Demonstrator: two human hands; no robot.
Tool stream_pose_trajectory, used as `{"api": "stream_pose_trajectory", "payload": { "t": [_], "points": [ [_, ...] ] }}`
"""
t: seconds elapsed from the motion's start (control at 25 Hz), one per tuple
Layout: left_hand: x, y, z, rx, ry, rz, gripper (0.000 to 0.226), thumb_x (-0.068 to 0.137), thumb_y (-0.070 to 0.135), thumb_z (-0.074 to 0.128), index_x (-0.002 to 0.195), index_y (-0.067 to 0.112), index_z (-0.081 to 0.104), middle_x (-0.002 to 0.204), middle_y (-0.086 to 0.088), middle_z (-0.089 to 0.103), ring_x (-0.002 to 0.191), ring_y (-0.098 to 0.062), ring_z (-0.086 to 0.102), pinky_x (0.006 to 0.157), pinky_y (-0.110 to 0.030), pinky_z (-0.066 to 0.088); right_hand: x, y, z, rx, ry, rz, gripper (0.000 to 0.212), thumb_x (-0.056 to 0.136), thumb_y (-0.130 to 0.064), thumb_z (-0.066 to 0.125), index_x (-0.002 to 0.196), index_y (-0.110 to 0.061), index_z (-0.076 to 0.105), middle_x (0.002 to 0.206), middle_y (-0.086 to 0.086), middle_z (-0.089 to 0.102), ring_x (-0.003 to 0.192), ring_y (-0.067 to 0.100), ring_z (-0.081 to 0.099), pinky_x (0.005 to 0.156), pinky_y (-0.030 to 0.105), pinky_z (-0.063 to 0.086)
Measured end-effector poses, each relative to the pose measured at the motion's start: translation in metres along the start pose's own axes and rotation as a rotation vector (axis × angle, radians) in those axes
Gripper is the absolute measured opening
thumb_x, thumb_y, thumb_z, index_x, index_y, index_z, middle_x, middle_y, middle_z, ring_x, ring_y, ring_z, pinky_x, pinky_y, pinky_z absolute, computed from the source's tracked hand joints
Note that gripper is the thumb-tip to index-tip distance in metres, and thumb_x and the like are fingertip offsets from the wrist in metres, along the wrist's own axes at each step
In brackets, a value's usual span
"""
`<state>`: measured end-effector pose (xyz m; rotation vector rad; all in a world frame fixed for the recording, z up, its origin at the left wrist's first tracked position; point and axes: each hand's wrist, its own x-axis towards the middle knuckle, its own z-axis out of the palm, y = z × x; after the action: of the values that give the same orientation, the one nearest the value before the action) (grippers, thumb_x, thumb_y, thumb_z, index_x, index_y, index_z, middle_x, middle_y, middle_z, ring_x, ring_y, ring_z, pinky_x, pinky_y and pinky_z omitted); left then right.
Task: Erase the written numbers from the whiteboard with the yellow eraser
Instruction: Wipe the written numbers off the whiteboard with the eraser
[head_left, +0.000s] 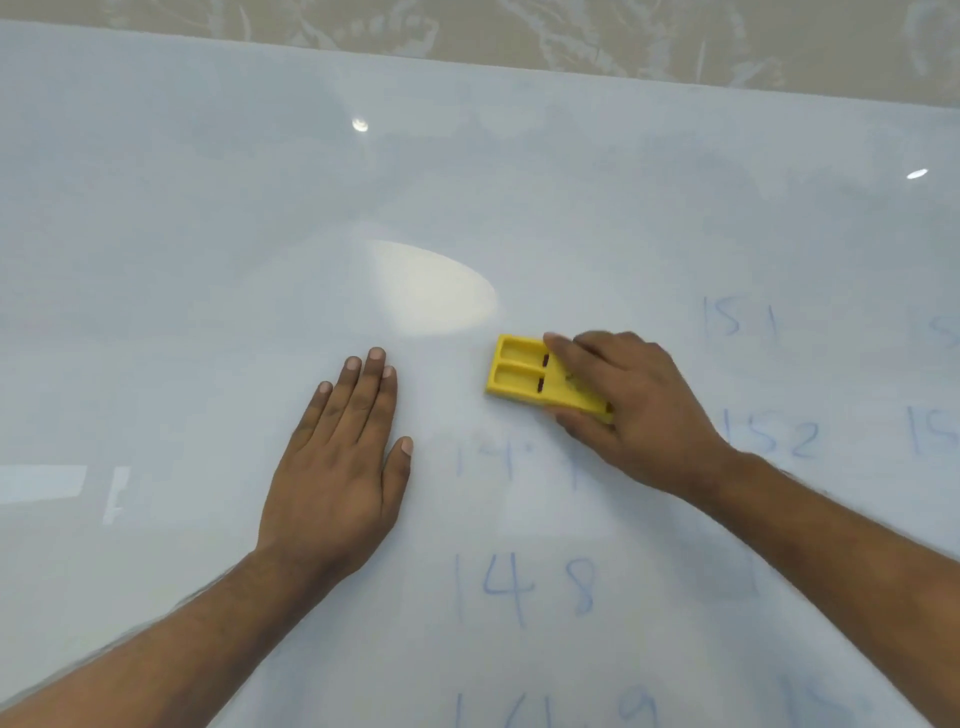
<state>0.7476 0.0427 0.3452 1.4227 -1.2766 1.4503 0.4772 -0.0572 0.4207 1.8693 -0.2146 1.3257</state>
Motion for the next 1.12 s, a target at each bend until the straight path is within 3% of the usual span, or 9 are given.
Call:
{"api": "stream_pose_trajectory", "payload": {
  "t": [0.16, 0.32, 0.48, 0.6, 0.8, 1.12],
  "points": [
    [-0.006, 0.0, 0.0, -0.009, -0.003, 0.016, 0.062, 0.103, 0.035, 0.024, 0.157, 0.006, 0.02, 0.168, -0.006, 0.015, 0.156, -0.021, 0.013, 0.126, -0.04, 0.012, 0.019, -0.028, 0.018, 0.099, 0.053, 0.058, 0.059, 0.086, -0.035, 0.065, 0.138, -0.01, 0.05, 0.118, 0.011, 0.059, 0.096, 0.033, 0.055, 0.082, 0.041, 0.044],
    [-0.011, -0.002, 0.001, -0.013, 0.008, 0.048, 0.062, 0.103, 0.033, 0.027, 0.157, 0.006, 0.021, 0.168, -0.006, 0.016, 0.156, -0.02, 0.013, 0.126, -0.04, 0.012, -0.012, -0.054, 0.026, 0.113, -0.022, -0.091, 0.057, 0.09, -0.038, 0.061, 0.14, -0.012, 0.048, 0.118, 0.006, 0.058, 0.096, 0.028, 0.054, 0.081, 0.041, 0.043],
    [-0.016, -0.003, 0.003, -0.001, 0.013, 0.057, 0.062, 0.103, 0.033, 0.027, 0.157, 0.005, 0.021, 0.168, -0.006, 0.015, 0.156, -0.02, 0.013, 0.126, -0.041, 0.013, -0.042, -0.031, 0.012, 0.004, -0.08, -0.253, 0.055, 0.096, -0.043, 0.053, 0.141, -0.012, 0.047, 0.117, 0.004, 0.059, 0.096, 0.025, 0.056, 0.082, 0.038, 0.044],
    [-0.018, -0.002, 0.004, 0.001, 0.017, 0.054, 0.062, 0.103, 0.033, 0.026, 0.157, 0.005, 0.021, 0.168, -0.006, 0.016, 0.156, -0.02, 0.012, 0.126, -0.04, 0.012, -0.035, -0.009, 0.003, -0.075, -0.052, -0.197, 0.056, 0.095, -0.044, 0.053, 0.14, -0.011, 0.047, 0.117, 0.005, 0.06, 0.095, 0.026, 0.057, 0.081, 0.038, 0.042],
    [-0.019, -0.002, 0.005, 0.002, 0.026, 0.05, 0.062, 0.103, 0.034, 0.027, 0.157, 0.005, 0.022, 0.168, -0.007, 0.017, 0.156, -0.02, 0.014, 0.127, -0.039, 0.011, -0.014, -0.029, 0.016, 0.028, 0.028, 0.046, 0.057, 0.092, -0.041, 0.054, 0.141, -0.011, 0.046, 0.118, 0.007, 0.059, 0.098, 0.03, 0.056, 0.082, 0.04, 0.042],
    [-0.03, 0.0, 0.004, 0.004, 0.007, 0.031, 0.063, 0.103, 0.035, 0.026, 0.158, 0.006, 0.02, 0.168, -0.006, 0.016, 0.156, -0.021, 0.014, 0.126, -0.041, 0.013, -0.091, -0.033, 0.01, 0.001, -0.073, -0.161, 0.055, 0.096, -0.043, 0.052, 0.141, -0.011, 0.047, 0.119, 0.005, 0.059, 0.099, 0.025, 0.057, 0.082, 0.038, 0.044]
  ]
}}
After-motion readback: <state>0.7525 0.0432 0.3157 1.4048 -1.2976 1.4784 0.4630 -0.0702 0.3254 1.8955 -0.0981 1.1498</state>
